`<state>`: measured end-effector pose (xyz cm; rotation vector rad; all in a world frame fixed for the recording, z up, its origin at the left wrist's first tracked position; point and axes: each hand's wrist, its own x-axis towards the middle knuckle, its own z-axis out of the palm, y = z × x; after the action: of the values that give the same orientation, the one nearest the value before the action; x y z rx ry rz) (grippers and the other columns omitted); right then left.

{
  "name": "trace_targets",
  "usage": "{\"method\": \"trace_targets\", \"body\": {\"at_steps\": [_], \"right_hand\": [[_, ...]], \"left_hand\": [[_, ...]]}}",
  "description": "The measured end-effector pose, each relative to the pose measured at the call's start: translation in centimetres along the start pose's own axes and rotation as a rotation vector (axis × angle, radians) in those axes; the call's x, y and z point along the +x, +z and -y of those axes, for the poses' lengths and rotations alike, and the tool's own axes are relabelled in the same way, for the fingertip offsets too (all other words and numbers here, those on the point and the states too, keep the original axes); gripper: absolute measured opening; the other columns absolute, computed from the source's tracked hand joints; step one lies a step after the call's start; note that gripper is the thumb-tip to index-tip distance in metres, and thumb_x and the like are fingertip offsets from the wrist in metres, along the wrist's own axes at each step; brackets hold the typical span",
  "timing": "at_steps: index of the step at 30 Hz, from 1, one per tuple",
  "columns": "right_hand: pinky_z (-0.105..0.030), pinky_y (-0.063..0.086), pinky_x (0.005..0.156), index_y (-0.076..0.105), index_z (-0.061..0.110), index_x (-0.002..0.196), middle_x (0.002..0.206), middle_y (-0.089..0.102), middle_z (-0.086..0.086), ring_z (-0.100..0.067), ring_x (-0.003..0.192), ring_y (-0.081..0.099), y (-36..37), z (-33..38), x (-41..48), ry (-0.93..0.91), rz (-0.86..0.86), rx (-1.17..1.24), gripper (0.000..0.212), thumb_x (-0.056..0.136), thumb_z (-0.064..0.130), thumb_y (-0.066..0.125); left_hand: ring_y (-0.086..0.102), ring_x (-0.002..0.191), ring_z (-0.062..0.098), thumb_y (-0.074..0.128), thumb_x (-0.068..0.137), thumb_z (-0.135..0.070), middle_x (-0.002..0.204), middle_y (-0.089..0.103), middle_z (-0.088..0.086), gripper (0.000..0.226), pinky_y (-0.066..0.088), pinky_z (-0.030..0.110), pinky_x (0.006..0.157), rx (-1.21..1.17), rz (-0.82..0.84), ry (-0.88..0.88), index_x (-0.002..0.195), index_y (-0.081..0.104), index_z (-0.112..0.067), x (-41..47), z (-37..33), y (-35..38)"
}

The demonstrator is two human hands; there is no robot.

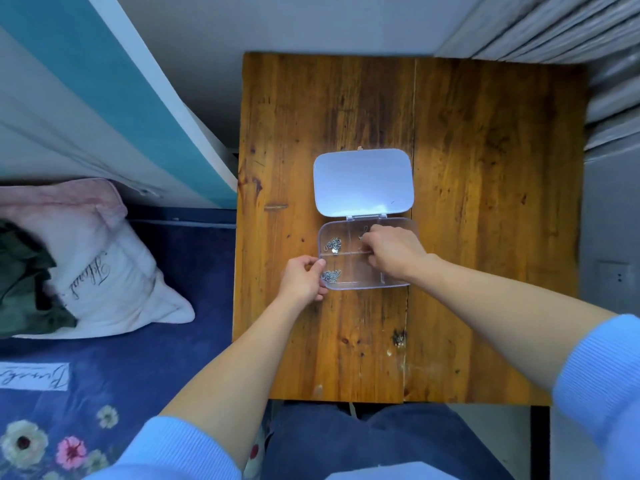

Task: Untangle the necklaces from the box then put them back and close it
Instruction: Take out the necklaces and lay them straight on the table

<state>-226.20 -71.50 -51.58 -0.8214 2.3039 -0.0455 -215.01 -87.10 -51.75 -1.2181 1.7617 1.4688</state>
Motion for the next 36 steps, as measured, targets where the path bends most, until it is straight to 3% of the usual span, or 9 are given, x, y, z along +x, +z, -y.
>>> {"method": "trace_targets", "body": {"at_steps": [5, 9, 12, 16, 19, 24, 29, 34, 36], "right_hand": [[-0.029, 0.04, 0.065, 0.07, 0.02, 0.089, 0.092, 0.067, 0.0, -0.024, 0.086, 0.062, 0.1, -1.5, -0.9, 0.016, -0.101, 0.178, 0.007, 0.087, 0.022, 0.063], [-0.028, 0.046, 0.068, 0.07, 0.019, 0.096, 0.086, 0.068, 0.005, -0.016, 0.08, 0.061, -0.3, -1.8, -2.1, 0.201, -0.187, 0.563, 0.013, 0.087, 0.016, 0.061], [-0.029, 0.052, 0.066, 0.07, 0.007, 0.106, 0.081, 0.071, -0.005, -0.019, 0.075, 0.066, -1.1, -1.9, -2.6, 0.382, -0.128, 0.854, 0.02, 0.09, 0.01, 0.06], [-0.026, 0.05, 0.053, 0.072, -0.002, 0.087, 0.084, 0.072, -0.02, -0.022, 0.064, 0.065, -1.4, -2.3, -3.3, 0.557, -0.03, 1.034, 0.011, 0.09, 0.003, 0.063], [-0.023, 0.048, 0.05, 0.072, -0.003, 0.086, 0.08, 0.073, -0.018, -0.02, 0.063, 0.067, -1.3, -2.5, -4.2, 0.577, -0.097, 1.069, 0.009, 0.087, 0.005, 0.068], [-0.013, 0.045, 0.047, 0.075, 0.003, 0.084, 0.072, 0.07, -0.006, -0.014, 0.062, 0.065, -1.0, -3.2, -6.3, 0.583, -0.249, 1.126, 0.003, 0.082, 0.005, 0.073], [-0.024, 0.042, 0.049, 0.074, 0.012, 0.091, 0.078, 0.074, -0.01, -0.015, 0.067, 0.066, 0.1, -4.5, -8.2, 0.675, -0.239, 1.267, 0.01, 0.085, 0.008, 0.067], [-0.017, 0.04, 0.041, 0.068, 0.013, 0.11, 0.084, 0.073, -0.007, -0.011, 0.063, 0.066, 1.9, -6.2, -9.4, 0.745, -0.214, 1.412, 0.025, 0.086, 0.004, 0.065], [-0.016, 0.04, 0.04, 0.067, 0.012, 0.112, 0.085, 0.072, -0.008, -0.01, 0.062, 0.067, 2.7, -6.8, -9.7, 0.763, -0.182, 1.459, 0.027, 0.087, 0.003, 0.063]], "left_hand": [[0.068, 0.069, 0.028, 0.051, 0.1, -0.025, 0.098, 0.071, 0.024, 0.03, 0.06, 0.035, 0.064, 0.017, -0.009, -0.007, 0.122, 0.058, -0.006, 0.0, -0.2, 0.0], [0.071, 0.074, 0.028, 0.049, 0.1, -0.025, 0.101, 0.071, 0.02, 0.031, 0.061, 0.036, 0.068, 0.043, -0.014, -0.023, 0.124, 0.057, -0.007, 0.0, -0.5, 0.1], [0.07, 0.074, 0.028, 0.049, 0.1, -0.025, 0.103, 0.07, 0.022, 0.032, 0.061, 0.034, 0.066, 0.048, -0.007, -0.044, 0.125, 0.055, -0.005, -0.1, -0.7, 0.0], [0.068, 0.077, 0.026, 0.053, 0.098, -0.026, 0.104, 0.071, 0.019, 0.031, 0.059, 0.037, 0.069, 0.061, -0.013, -0.051, 0.12, 0.06, -0.005, -0.4, -0.9, -0.2], [0.065, 0.099, 0.026, 0.059, 0.094, -0.025, 0.11, 0.069, 0.011, 0.027, 0.056, 0.04, 0.086, 0.212, -0.146, 0.09, 0.116, 0.065, -0.01, -0.6, -1.3, -0.7], [0.062, 0.098, 0.02, 0.057, 0.093, -0.018, 0.109, 0.068, 0.002, 0.02, 0.055, 0.037, 0.081, 0.435, -0.315, 0.449, 0.111, 0.066, -0.015, -2.1, -3.5, 0.0], [0.062, 0.103, 0.023, 0.052, 0.092, -0.014, 0.11, 0.069, 0.003, 0.024, 0.053, 0.038, 0.081, 0.675, -0.138, 0.665, 0.111, 0.068, -0.016, -2.1, -4.6, 3.4], [0.059, 0.103, 0.031, 0.055, 0.09, -0.015, 0.112, 0.066, 0.009, 0.035, 0.049, 0.041, 0.079, 0.978, -0.013, 0.812, 0.125, 0.06, -0.016, -0.6, -5.0, 7.3], [0.058, 0.101, 0.033, 0.056, 0.09, -0.017, 0.11, 0.065, 0.009, 0.032, 0.042, 0.039, 0.073, 1.085, -0.007, 0.846, 0.121, 0.061, -0.016, 0.0, -5.1, 8.4]]}}
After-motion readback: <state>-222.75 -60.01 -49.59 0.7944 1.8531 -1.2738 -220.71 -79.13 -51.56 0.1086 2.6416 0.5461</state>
